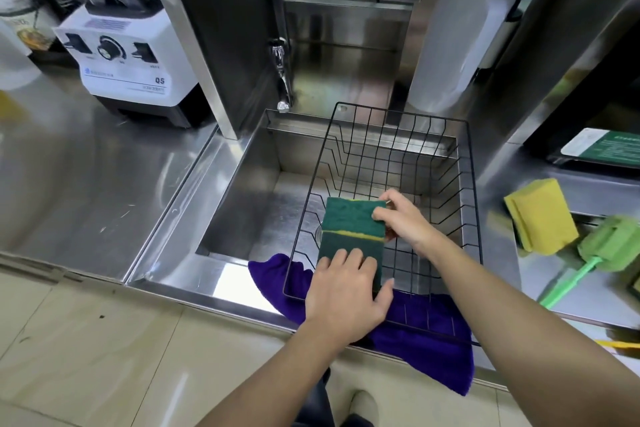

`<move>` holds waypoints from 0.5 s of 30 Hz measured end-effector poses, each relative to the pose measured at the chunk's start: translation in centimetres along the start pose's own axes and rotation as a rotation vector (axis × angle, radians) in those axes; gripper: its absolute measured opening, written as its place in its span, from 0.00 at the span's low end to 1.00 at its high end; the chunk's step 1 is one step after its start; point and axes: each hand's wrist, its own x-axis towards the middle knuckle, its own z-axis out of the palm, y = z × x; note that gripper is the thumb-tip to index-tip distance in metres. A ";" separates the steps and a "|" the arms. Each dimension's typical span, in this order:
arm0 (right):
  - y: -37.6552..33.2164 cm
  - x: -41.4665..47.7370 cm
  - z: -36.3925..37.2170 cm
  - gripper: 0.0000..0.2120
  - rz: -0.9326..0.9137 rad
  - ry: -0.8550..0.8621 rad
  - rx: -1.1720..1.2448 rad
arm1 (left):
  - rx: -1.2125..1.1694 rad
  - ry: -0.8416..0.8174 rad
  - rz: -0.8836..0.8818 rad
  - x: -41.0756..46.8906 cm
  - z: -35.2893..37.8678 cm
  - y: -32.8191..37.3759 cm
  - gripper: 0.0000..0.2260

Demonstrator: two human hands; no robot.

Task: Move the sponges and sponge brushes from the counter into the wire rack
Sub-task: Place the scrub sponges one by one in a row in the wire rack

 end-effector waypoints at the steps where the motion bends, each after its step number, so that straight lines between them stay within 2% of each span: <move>1: 0.0 0.0 0.0 0.04 -0.004 -0.008 -0.023 | -0.001 0.001 -0.002 0.0 0.0 0.0 0.17; 4: 0.1 0.1 -0.4 0.04 -0.053 -0.018 -0.166 | 0.004 0.003 -0.003 -0.1 0.0 0.0 0.18; 10: 0.3 -0.1 -1.2 0.20 -0.015 -0.060 -0.402 | 0.012 0.005 0.005 -0.1 0.1 -0.1 0.19; 12: 0.1 -0.4 -0.8 0.24 -0.006 -0.012 -0.514 | 0.018 -0.005 0.013 -0.1 0.2 -0.1 0.18; 15: -0.4 -1.0 -0.7 0.24 -0.099 0.077 -0.700 | 0.043 -0.022 0.020 0.0 0.1 0.2 0.18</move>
